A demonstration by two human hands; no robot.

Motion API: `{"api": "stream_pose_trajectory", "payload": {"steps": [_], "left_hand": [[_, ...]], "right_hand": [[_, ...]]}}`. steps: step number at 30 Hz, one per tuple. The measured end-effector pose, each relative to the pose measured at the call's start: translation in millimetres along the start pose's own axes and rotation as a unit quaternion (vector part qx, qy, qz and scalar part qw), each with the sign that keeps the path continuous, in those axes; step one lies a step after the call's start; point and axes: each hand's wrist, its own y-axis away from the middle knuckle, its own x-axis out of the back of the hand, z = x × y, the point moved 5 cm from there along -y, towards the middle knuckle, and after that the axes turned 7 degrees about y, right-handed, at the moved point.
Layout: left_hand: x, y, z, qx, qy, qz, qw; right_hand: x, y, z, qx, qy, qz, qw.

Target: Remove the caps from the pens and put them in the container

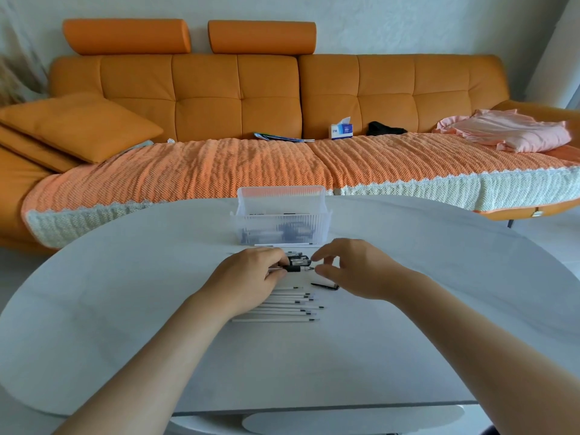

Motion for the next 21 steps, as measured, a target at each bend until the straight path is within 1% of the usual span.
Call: {"api": "stream_pose_trajectory", "payload": {"steps": [3, 8, 12, 17, 21], "left_hand": [[-0.6, -0.3, 4.5, -0.011, -0.006, 0.006, 1.0], [0.9, 0.4, 7.8, -0.015, -0.005, 0.021, 1.0], [3.1, -0.5, 9.3, -0.024, -0.013, 0.032, 0.999], [1.2, -1.3, 9.2, -0.014, -0.008, 0.022, 1.0], [-0.6, -1.7, 11.0, -0.017, -0.01, 0.02, 1.0]], "right_hand": [[2.2, 1.2, -13.5, 0.046, 0.039, 0.023, 0.998], [-0.9, -1.0, -23.2, 0.067, 0.116, -0.001, 0.991], [-1.1, -2.5, -26.7, 0.067, 0.129, 0.007, 0.989], [3.0, -2.9, -28.4, 0.049, 0.125, 0.048, 0.99], [3.1, -1.8, -26.1, 0.041, 0.118, 0.05, 0.991]]}}
